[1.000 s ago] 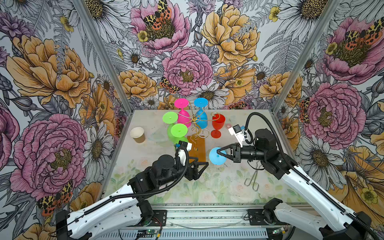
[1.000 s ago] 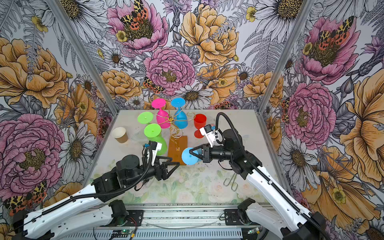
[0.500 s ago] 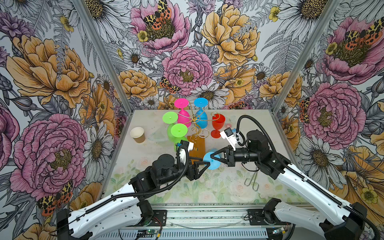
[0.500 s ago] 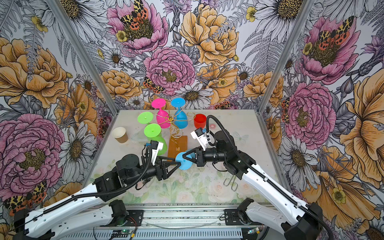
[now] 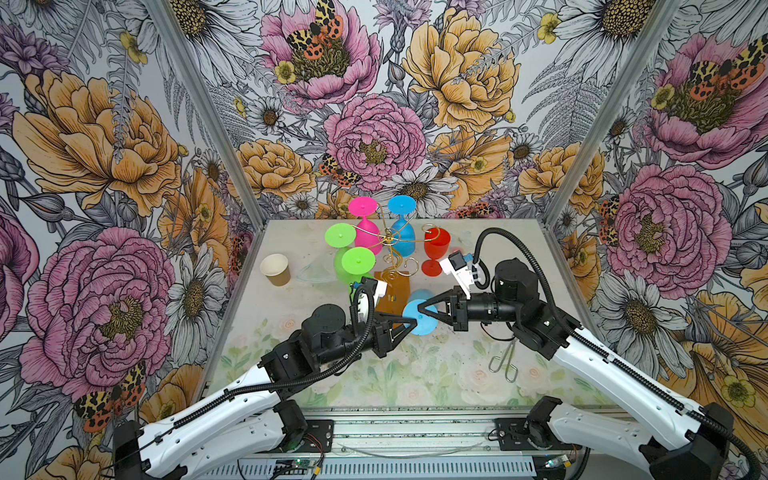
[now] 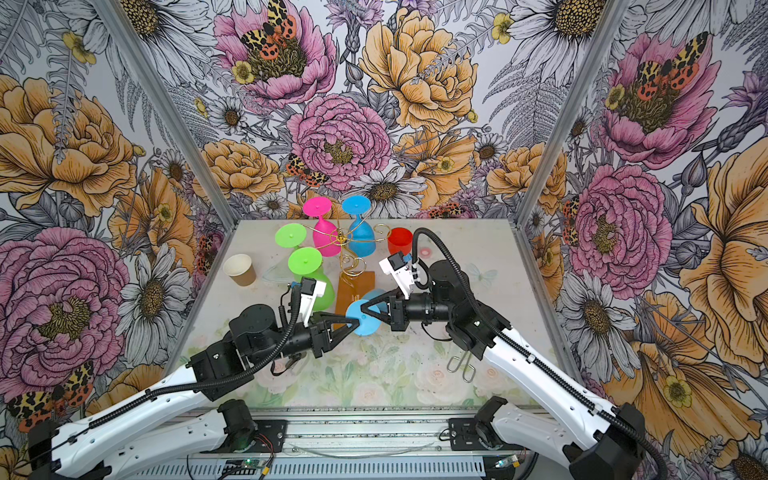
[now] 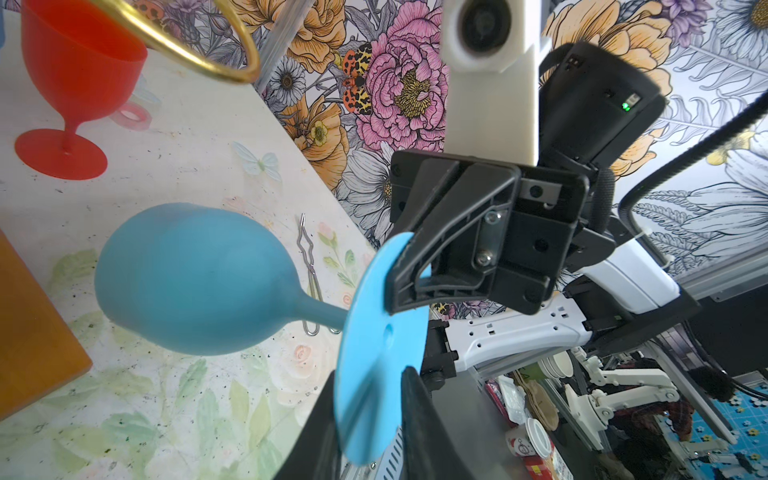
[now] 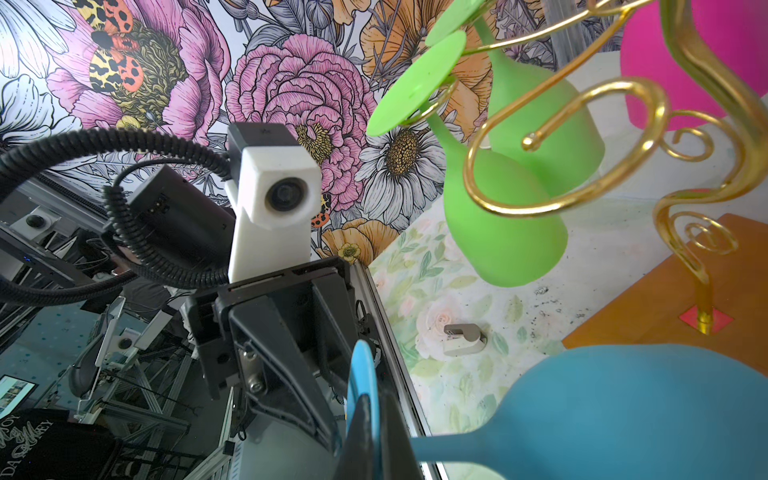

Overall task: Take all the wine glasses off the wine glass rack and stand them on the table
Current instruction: 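Grasp the light-blue glass foot with the left gripper beside the right gripper, then open the right gripper and withdraw it while the left gripper holds the glass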

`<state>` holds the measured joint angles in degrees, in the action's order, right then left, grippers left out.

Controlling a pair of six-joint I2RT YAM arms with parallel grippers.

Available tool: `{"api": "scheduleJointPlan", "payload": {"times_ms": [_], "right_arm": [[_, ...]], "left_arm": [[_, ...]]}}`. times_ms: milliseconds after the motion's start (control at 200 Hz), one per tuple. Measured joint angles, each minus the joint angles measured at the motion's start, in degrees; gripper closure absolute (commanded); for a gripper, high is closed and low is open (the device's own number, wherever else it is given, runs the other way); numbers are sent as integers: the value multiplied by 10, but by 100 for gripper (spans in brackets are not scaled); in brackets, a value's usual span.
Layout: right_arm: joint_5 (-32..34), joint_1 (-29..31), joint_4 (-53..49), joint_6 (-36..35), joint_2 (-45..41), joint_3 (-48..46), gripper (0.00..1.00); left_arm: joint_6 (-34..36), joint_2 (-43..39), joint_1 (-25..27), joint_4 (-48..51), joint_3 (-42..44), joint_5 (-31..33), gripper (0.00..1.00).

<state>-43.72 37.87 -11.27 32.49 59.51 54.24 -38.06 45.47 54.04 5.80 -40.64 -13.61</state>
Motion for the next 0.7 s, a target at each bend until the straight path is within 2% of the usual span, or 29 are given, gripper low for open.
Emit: {"api": "scheduleJointPlan", "payload": {"times_ms": [240, 430, 530, 701], "right_arm": [[-3, 1, 10, 0, 0, 0, 100], [-11, 1, 18, 0, -5, 0, 100], [-11, 1, 19, 0, -9, 0, 92], [-5, -2, 17, 9, -11, -2, 73]], "left_arm": [[-22, -8, -14, -21, 13, -16, 93], [-35, -9, -18, -38, 15, -33, 100], [-38, -9, -20, -45, 16, -40, 100], [-38, -6, -21, -52, 17, -45, 100]]}}
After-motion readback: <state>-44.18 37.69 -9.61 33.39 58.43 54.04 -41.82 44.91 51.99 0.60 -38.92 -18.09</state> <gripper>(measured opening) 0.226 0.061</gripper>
